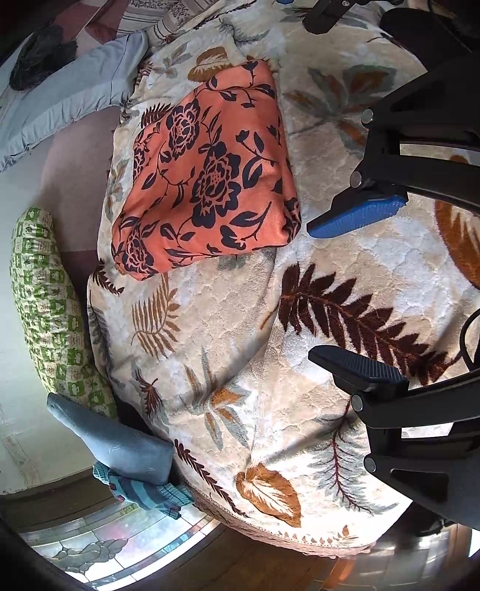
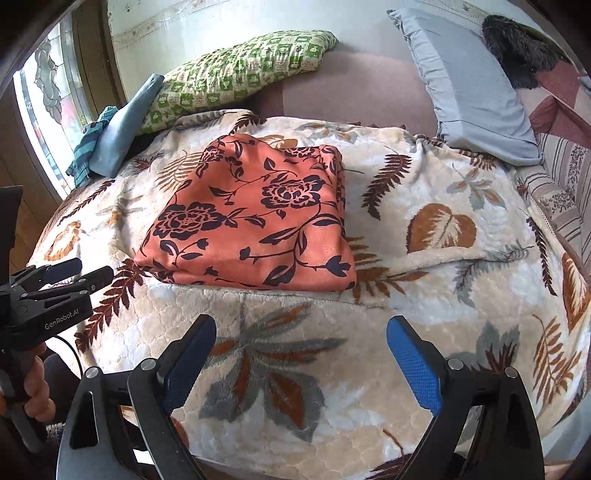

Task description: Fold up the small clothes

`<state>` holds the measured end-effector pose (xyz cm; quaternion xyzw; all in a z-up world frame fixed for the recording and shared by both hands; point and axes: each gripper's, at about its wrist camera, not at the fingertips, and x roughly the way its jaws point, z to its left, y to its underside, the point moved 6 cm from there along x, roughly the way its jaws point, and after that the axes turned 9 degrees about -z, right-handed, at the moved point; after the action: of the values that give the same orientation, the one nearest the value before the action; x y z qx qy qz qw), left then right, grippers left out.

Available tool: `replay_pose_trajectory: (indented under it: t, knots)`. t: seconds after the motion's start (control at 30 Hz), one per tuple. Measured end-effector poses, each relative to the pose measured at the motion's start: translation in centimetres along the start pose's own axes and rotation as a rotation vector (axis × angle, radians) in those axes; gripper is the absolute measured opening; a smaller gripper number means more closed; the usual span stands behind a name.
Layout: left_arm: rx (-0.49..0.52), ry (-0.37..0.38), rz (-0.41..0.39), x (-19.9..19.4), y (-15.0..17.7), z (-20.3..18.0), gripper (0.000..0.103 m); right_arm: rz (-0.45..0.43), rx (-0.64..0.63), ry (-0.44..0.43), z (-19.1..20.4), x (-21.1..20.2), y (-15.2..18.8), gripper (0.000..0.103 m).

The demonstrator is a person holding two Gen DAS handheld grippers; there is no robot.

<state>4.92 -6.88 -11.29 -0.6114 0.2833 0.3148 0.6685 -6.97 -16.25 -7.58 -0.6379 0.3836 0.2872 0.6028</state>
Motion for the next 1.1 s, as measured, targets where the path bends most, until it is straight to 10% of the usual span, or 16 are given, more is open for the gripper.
replay_pose_trajectory:
  t: [0.63,1.1]
  knots:
    - [0.057,0.087,0.005,-1.5,0.0,-1.9,0.060,-0.044,-0.131,0.170,-2.4,-0.7,-1.3,0.094]
    - [0.111,0.083,0.026,-0.8,0.3,-2.6,0.060,0.011,-0.073,0.106,-2.8,1.2,-0.3,0.094]
